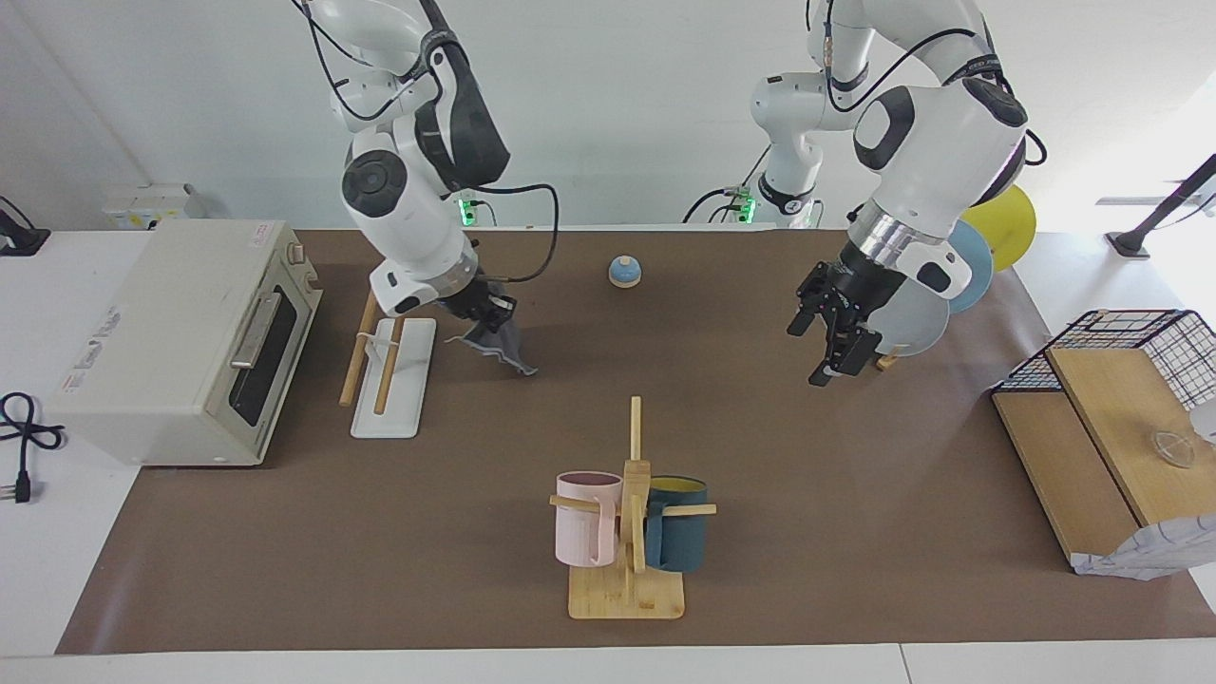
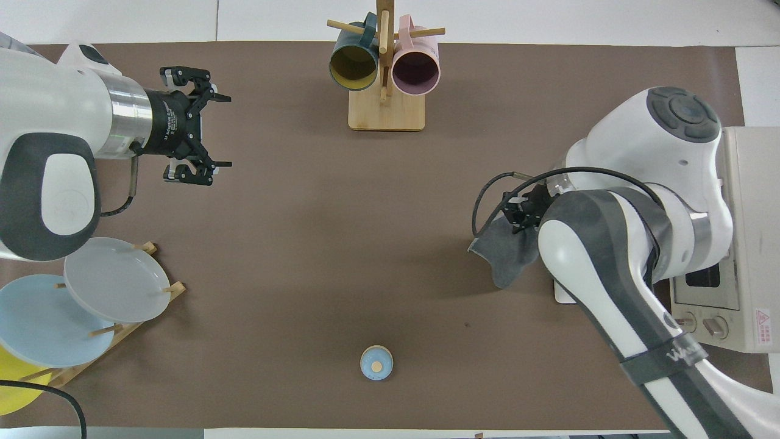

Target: Fold towel and hang on rack

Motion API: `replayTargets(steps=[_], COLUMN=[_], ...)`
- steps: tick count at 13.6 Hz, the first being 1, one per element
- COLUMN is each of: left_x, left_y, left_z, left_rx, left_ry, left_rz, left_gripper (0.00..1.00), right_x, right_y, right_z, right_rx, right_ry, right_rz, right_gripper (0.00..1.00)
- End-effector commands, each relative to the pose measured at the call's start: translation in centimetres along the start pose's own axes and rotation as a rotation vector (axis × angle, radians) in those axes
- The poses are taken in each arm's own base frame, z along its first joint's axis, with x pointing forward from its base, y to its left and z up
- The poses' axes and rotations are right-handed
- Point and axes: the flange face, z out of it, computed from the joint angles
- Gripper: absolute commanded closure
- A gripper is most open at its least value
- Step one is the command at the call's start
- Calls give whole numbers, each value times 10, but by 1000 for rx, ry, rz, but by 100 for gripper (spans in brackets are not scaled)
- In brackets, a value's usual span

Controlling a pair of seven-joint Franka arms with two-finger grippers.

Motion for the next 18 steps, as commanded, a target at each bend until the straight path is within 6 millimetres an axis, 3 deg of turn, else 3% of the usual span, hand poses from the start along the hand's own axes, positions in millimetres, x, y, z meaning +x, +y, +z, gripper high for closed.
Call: replayTargets(steps=[1,4,8,12,15,17,18], left_x=[28,50,80,72,57,56,56], left_y=[-13,-16,-16,-17,-37,-49,-56], left_z=[-11,-20,-41,-67,-87,-89,-85], left_rx=[52,93,206,361,441,470,483], left_ry=[13,68,98,112,40,12,6], left_rz=[283,600,1015,1231,1339,1357,1351], left_gripper=[0,0,0,0,0,0,0], right_x=[0,23,35,37,38,37,38], right_y=[56,117,150,149,149,148,148], right_z=[12,-1,-18,-19,-17,-17,-17], right_rx=[-112,-247,-341,-342,-336,-326,-323], right_ry=[3,30,33,37,43,43,46], right_rz=[-68,-181,-231,-230,-226,-218,-206], right_gripper=[100,100,100,100,100,97,70])
